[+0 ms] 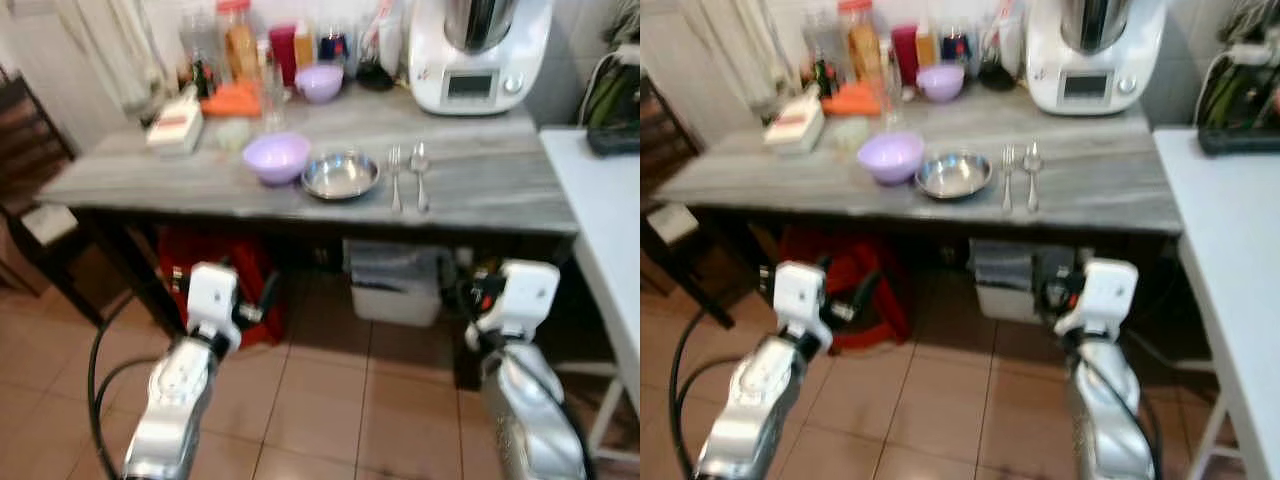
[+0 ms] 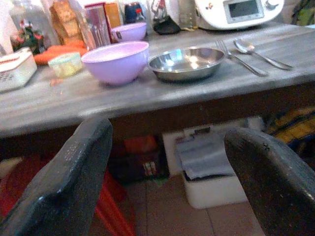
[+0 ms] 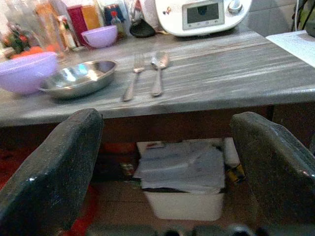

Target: Setting the table

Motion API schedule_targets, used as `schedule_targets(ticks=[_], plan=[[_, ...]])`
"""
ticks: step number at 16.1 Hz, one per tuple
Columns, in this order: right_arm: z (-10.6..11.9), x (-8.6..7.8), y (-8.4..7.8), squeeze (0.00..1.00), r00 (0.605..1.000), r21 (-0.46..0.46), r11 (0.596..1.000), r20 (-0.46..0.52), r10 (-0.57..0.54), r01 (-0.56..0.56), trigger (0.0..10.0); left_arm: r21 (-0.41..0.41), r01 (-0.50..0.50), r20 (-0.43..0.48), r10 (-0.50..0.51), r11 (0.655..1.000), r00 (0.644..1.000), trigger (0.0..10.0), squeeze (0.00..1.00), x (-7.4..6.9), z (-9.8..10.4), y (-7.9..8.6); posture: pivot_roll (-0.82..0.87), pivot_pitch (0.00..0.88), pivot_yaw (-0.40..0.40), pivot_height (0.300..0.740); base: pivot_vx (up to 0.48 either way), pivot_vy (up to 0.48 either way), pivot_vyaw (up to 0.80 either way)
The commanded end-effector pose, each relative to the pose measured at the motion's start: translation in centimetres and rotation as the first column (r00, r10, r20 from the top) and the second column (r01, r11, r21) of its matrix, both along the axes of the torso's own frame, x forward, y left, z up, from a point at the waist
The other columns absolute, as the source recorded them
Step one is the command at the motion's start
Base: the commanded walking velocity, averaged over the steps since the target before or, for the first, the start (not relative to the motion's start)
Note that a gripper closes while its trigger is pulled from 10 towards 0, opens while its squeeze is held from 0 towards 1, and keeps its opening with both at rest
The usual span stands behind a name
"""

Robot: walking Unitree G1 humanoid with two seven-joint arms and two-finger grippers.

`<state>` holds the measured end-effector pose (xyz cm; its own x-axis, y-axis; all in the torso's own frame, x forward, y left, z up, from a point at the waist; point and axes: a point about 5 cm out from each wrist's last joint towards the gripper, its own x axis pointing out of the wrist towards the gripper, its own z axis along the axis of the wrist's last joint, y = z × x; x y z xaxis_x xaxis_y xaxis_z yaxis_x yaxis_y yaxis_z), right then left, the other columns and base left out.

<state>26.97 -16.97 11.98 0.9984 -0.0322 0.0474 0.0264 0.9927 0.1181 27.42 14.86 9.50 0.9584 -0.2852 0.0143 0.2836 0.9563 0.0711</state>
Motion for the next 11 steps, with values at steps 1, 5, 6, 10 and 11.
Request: schedule_targets(ticks=[1, 5, 6, 10, 11], plan=[[0.22, 0.20, 0.41, 0.00, 1.000, -0.004, 1.000, 0.009, 0.018, -0.018, 10.0, 0.005, -0.010, 0.001, 0.010, 1.000, 1.000, 10.0, 0.00, 0.03, 0.11, 0.46, -0.07, 0.006, 0.131, 0.740, -0.349, 0.000, 0.00], [0.17, 0.26, 0.40, 0.00, 1.000, -0.006, 1.000, 0.009, 0.013, -0.013, 10.0, 0.009, 0.036, 0.031, -0.036, 0.999, 0.999, 10.0, 0.00, -0.10, 0.46, 0.44, -0.06, 0.011, 0.132, 0.740, -0.083, 0.000, 0.00], [0.16, 0.27, 0.40, 0.00, 1.000, -0.006, 1.000, 0.009, 0.012, -0.012, 10.0, 0.008, 0.034, 0.028, -0.034, 0.999, 0.999, 10.0, 0.00, -0.09, 0.48, 0.47, -0.06, 0.011, 0.132, 0.740, 0.000, 0.000, 0.00], [0.20, 0.33, 0.42, 0.00, 1.000, -0.008, 1.000, 0.011, 0.012, -0.012, 10.0, 0.002, 0.049, 0.032, -0.049, 0.999, 0.998, 10.0, 0.00, 0.07, 0.71, 0.16, -0.07, 0.015, 0.135, 0.740, 0.000, -0.142, 0.00], [0.19, 0.35, 0.35, 0.00, 1.000, -0.009, 1.000, 0.011, 0.010, -0.010, 10.0, 0.000, 0.054, 0.032, -0.054, 0.999, 0.998, 10.0, 0.00, 0.05, 0.70, 0.08, -0.07, 0.016, 0.135, 0.740, 0.000, -0.296, 0.00]])
